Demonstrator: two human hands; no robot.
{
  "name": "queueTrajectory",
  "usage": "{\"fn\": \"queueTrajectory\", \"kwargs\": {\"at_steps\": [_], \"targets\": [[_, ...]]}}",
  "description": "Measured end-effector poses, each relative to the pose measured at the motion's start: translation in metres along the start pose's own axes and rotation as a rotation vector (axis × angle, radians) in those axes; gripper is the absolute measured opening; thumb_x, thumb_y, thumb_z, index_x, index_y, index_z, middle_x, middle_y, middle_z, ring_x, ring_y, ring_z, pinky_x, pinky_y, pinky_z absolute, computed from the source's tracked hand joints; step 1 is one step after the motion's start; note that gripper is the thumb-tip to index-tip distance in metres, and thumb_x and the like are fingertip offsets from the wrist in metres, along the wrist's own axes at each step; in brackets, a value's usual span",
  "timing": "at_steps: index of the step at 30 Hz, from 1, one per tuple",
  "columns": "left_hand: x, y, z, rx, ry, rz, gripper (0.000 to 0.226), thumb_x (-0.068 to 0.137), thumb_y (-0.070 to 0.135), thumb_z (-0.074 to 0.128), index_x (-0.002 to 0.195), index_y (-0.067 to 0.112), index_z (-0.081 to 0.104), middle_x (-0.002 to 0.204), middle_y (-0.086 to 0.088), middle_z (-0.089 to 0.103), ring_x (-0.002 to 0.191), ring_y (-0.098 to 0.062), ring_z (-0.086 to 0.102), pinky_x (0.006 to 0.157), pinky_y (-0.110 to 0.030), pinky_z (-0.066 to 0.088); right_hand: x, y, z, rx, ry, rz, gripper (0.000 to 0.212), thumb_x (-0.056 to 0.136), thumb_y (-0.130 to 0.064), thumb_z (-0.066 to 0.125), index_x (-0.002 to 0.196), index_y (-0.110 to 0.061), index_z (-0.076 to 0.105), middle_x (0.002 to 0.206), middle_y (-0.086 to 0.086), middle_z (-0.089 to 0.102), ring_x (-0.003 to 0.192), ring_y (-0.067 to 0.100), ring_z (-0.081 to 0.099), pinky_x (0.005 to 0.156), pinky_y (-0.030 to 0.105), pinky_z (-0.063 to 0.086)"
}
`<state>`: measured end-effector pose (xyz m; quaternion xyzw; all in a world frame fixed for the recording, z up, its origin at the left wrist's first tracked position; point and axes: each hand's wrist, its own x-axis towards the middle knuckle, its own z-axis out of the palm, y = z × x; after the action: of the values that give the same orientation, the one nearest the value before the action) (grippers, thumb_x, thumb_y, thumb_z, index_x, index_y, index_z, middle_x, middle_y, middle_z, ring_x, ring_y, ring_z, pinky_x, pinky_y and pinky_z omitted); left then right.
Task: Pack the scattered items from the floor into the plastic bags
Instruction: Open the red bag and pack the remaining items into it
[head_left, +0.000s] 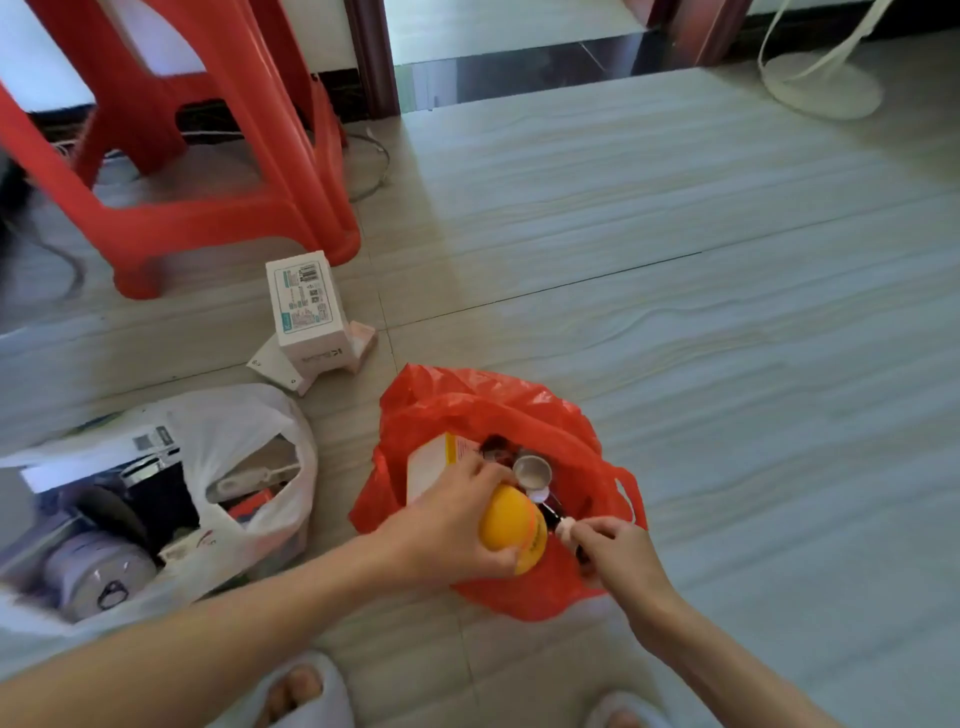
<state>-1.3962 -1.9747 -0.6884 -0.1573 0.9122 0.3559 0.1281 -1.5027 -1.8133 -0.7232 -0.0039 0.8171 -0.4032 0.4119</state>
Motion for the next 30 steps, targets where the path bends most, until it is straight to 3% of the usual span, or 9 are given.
{"fn": "queueTrajectory", "kwargs": {"at_steps": [4,6,9,11,14,18,22,26,30], "targets": [[-0.003,0.004,0.058,0.300,-0.027,0.119,0.070,0.068,0.042,0.068,0.127,0.015,0.040,0.123,-0.001,0.047,0.109,-0.021,0.048,0.092,-0.028,0.043,0.008,0.047,0.010,0.223,0.026,0.215,0.016,0.082,-0.011,0.067,0.076,0.003,0.063,0.057,0.010,0.059,0.045,0.016,0.056,0.051,0.027,0.045],[0.004,0.004,0.077,0.385,0.042,0.207,0.057,0.063,0.040,0.063,0.112,0.014,0.049,0.107,-0.002,0.059,0.090,-0.022,0.058,0.078,-0.030,0.051,0.018,0.057,0.014,0.303,0.085,0.244,0.017,0.083,-0.012,0.066,0.076,0.003,0.063,0.060,0.012,0.059,0.050,0.019,0.055,0.053,0.028,0.046],[0.019,0.003,0.096,0.458,0.120,0.298,0.050,0.064,0.035,0.061,0.109,0.016,0.050,0.105,-0.002,0.062,0.088,-0.022,0.061,0.079,-0.030,0.050,0.028,0.061,0.018,0.356,0.201,0.195,0.014,0.086,-0.017,0.065,0.084,-0.003,0.064,0.073,0.013,0.065,0.061,0.020,0.061,0.055,0.028,0.050],[0.028,0.003,0.102,0.505,0.163,0.331,0.043,0.070,0.026,0.060,0.110,0.015,0.052,0.108,-0.003,0.063,0.093,-0.024,0.062,0.080,-0.031,0.051,0.033,0.064,0.020,0.364,0.258,0.165,0.018,0.086,-0.022,0.065,0.094,-0.006,0.063,0.088,0.014,0.069,0.078,0.025,0.066,0.072,0.039,0.057],[0.038,0.003,0.101,0.515,0.193,0.357,0.028,0.081,0.014,0.040,0.105,0.012,0.053,0.105,-0.006,0.066,0.097,-0.026,0.064,0.075,-0.032,0.054,0.031,0.064,0.016,0.249,0.241,0.129,0.015,0.088,-0.029,0.061,0.092,-0.015,0.061,0.096,0.012,0.068,0.093,0.028,0.064,0.090,0.048,0.050],[0.036,-0.001,0.093,0.580,0.077,0.372,0.031,0.078,0.009,0.034,0.090,0.012,0.062,0.097,-0.008,0.065,0.085,-0.025,0.064,0.068,-0.032,0.054,0.015,0.057,0.006,0.010,0.186,0.011,0.023,0.090,-0.017,0.055,0.112,-0.014,0.063,0.112,0.008,0.066,0.107,0.026,0.059,0.093,0.033,0.045],[0.026,-0.005,0.070,0.648,0.019,0.395,0.026,0.074,0.014,0.042,0.093,0.016,0.061,0.102,-0.005,0.063,0.089,-0.022,0.062,0.073,-0.032,0.052,-0.002,0.046,-0.001,-0.251,0.105,-0.183,0.038,0.090,-0.010,0.053,0.128,-0.013,0.054,0.129,0.002,0.057,0.122,0.019,0.051,0.096,0.021,0.035],[0.014,0.000,0.026,0.655,0.113,0.340,0.034,0.073,0.023,0.039,0.097,0.020,0.063,0.104,0.000,0.065,0.095,-0.019,0.063,0.079,-0.030,0.051,-0.011,0.005,-0.001,-0.392,0.072,-0.442,0.032,0.089,-0.018,0.052,0.120,-0.013,0.058,0.123,0.001,0.060,0.115,0.016,0.054,0.088,0.010,0.030],[0.011,-0.011,-0.016,0.552,0.308,0.061,0.037,0.074,0.030,0.043,0.102,0.018,0.064,0.106,-0.002,0.066,0.099,-0.022,0.065,0.077,-0.033,0.053,-0.008,-0.065,0.010,-0.484,0.018,-0.693,0.036,0.090,-0.019,0.055,0.126,-0.016,0.053,0.122,-0.001,0.058,0.115,0.012,0.052,0.087,0.006,0.028]]}}
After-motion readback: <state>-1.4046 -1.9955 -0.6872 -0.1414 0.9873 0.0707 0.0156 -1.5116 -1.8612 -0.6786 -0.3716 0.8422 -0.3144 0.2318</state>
